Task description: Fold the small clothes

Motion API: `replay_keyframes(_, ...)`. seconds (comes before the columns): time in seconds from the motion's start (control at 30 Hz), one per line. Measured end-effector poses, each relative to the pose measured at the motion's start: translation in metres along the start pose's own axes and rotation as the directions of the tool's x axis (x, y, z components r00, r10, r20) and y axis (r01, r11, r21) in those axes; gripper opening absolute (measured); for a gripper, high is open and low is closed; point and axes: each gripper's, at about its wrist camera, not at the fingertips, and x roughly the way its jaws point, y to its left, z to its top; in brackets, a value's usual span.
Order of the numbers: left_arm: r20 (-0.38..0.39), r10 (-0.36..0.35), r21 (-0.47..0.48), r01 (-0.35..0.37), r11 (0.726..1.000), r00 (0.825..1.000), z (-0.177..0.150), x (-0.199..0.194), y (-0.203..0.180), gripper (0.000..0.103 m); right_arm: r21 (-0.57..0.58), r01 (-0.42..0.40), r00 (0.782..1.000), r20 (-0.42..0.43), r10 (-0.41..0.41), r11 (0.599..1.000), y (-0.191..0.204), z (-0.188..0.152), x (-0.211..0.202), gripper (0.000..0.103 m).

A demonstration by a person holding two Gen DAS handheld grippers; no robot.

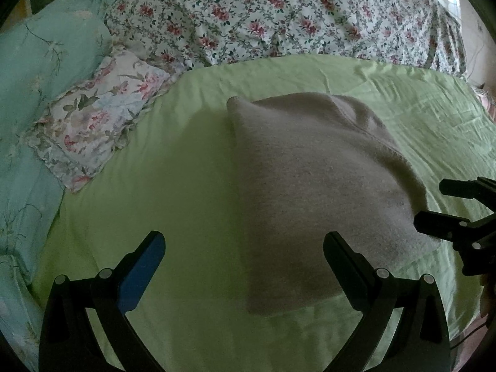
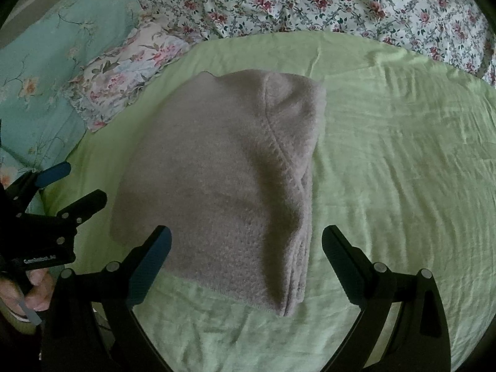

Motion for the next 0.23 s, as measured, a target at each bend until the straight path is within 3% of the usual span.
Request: replay_keyframes(0.23,-0.004,0.012,0.013,-0.012,1.000,1.000,-0.0027,-0.0001,-0.0022,0.102,0.005,-0.006,1.000,-0.003,0.006,1.000,-0.0005,-0.0002,0.0041,0.098)
